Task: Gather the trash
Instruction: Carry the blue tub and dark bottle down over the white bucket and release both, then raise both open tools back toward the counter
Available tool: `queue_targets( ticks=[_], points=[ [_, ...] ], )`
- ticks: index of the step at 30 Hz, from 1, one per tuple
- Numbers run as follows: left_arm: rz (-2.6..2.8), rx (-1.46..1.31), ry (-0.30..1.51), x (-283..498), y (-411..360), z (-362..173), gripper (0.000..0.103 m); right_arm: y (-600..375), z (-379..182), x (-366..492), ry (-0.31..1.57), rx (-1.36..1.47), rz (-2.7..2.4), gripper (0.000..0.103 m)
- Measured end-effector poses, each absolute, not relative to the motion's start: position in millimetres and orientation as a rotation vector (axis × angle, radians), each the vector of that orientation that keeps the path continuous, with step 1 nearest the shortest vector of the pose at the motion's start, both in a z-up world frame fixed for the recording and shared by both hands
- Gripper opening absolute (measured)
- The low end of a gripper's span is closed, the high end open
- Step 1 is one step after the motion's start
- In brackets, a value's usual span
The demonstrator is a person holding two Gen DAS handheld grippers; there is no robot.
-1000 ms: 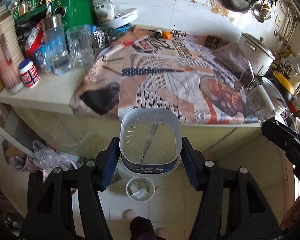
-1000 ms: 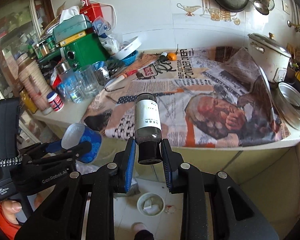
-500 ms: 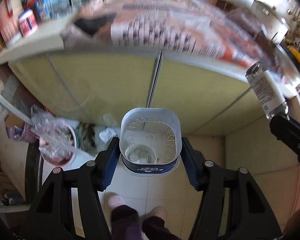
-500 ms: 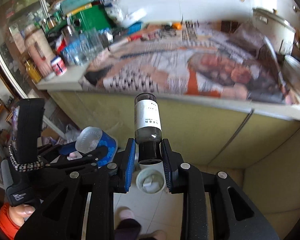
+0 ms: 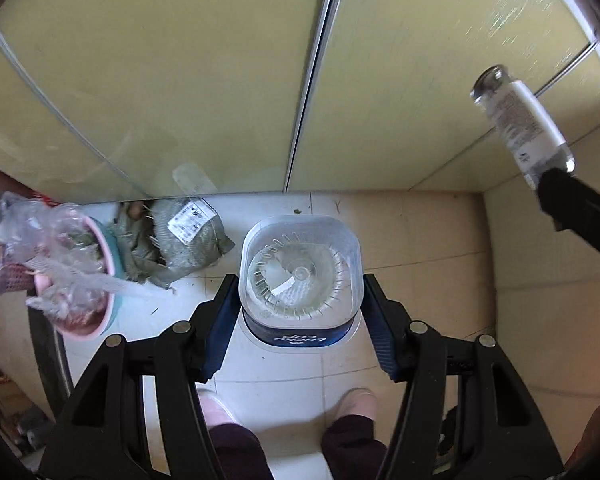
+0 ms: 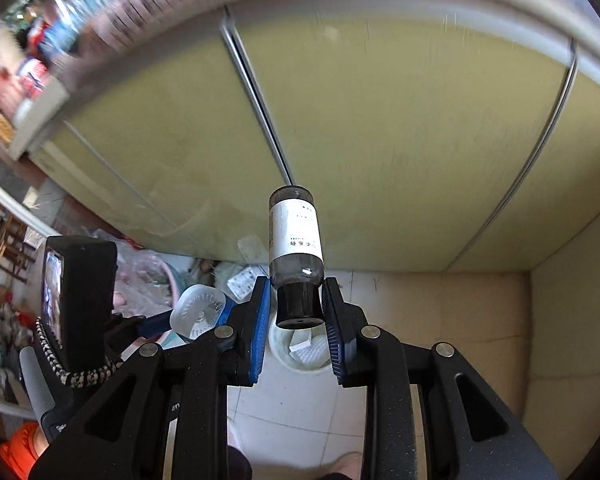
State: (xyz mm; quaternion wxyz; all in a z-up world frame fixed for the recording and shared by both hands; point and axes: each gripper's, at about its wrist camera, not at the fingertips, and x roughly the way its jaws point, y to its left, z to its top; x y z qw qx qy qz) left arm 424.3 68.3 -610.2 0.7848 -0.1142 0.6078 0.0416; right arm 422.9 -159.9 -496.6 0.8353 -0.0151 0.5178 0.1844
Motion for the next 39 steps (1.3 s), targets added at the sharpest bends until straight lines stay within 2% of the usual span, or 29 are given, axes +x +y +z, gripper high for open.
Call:
queue_targets(
  ticks=[5,10,16,17,19,22,25,29,34,39],
  points=[
    [0.057,-0.244,1.358,426.7,80.7,-689.6,0.059,-161.3,-592.3,431.6,1.186,-0.016,0.358,0.024],
    [0.01,-0.245,1.39,430.7,86.0,-746.3,0.059,-159.7,-656.6,437.6,1.247,-0.029,0.365,0.024],
    [0.0,-0.245,1.412,438.3,85.7,-782.8,0.063,-145.8,-687.0,445.7,1.257,-0.093,0.381,0.026],
    [0.025,-0.225,1.432,438.9,86.3,-788.5,0.066,-145.3,-690.5,449.4,1.275,-0.107,0.371,0.033],
    [0.046,-0.217,1.45,437.6,88.2,-794.7,0.067,-147.3,-696.9,449.8,1.301,-0.111,0.362,0.041],
    [0.045,-0.246,1.465,432.7,93.4,-798.4,0.067,-149.1,-695.7,447.3,1.324,-0.114,0.371,0.041],
    [0.057,-0.246,1.47,427.9,95.2,-787.4,0.067,-147.8,-684.5,443.6,1.33,-0.115,0.371,0.041],
    [0.064,-0.245,1.448,422.3,93.9,-746.2,0.067,-151.0,-650.3,437.9,1.327,-0.116,0.364,0.041],
    [0.068,-0.263,1.383,420.6,91.4,-659.8,0.067,-152.9,-583.2,434.3,1.29,-0.099,0.359,0.041],
    [0.072,-0.252,1.278,418.1,86.0,-549.7,0.067,-155.6,-488.9,426.1,1.203,-0.096,0.348,0.041]
  ],
)
